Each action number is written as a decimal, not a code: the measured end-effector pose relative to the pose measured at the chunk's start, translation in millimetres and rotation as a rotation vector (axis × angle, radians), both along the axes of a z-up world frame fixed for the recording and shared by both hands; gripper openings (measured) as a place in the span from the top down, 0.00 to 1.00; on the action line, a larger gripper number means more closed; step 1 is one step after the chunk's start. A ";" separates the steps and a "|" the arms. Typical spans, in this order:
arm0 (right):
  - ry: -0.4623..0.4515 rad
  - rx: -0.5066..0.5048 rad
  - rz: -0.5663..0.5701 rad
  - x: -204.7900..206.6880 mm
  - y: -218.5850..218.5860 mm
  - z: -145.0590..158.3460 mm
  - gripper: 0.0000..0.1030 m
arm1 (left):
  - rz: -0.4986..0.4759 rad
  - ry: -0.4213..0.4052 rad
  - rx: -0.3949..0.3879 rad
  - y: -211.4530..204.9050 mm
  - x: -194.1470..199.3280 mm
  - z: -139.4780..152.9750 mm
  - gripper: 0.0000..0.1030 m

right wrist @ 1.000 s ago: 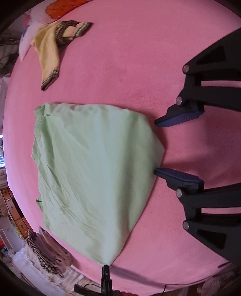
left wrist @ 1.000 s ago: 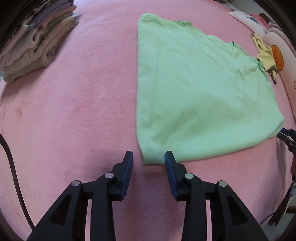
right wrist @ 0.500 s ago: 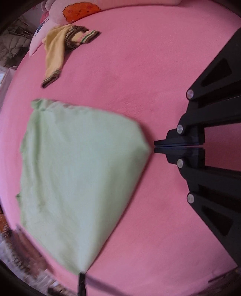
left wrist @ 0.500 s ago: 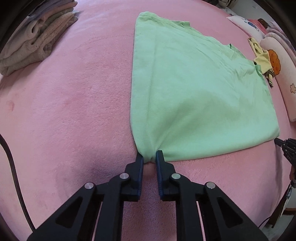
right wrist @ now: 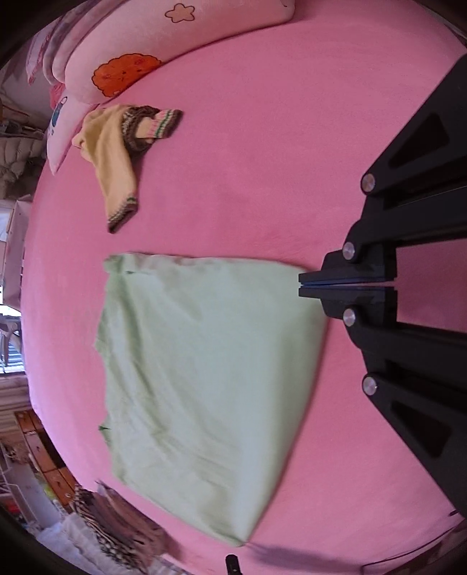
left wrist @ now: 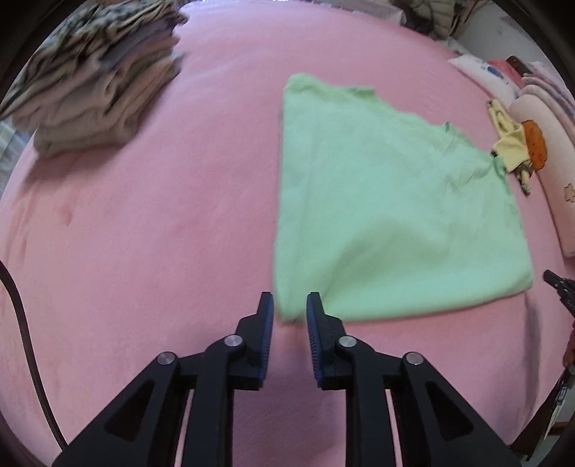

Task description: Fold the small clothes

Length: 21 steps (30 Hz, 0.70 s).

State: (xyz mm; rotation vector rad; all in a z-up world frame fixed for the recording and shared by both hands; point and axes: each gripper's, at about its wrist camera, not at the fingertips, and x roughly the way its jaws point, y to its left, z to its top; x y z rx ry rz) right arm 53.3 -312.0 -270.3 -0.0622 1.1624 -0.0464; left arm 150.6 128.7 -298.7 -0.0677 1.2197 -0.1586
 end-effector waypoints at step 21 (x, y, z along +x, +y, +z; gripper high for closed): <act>0.002 0.012 -0.116 32.2 -13.1 -17.0 1.00 | 0.037 -0.095 -0.015 -13.0 43.4 -7.7 0.77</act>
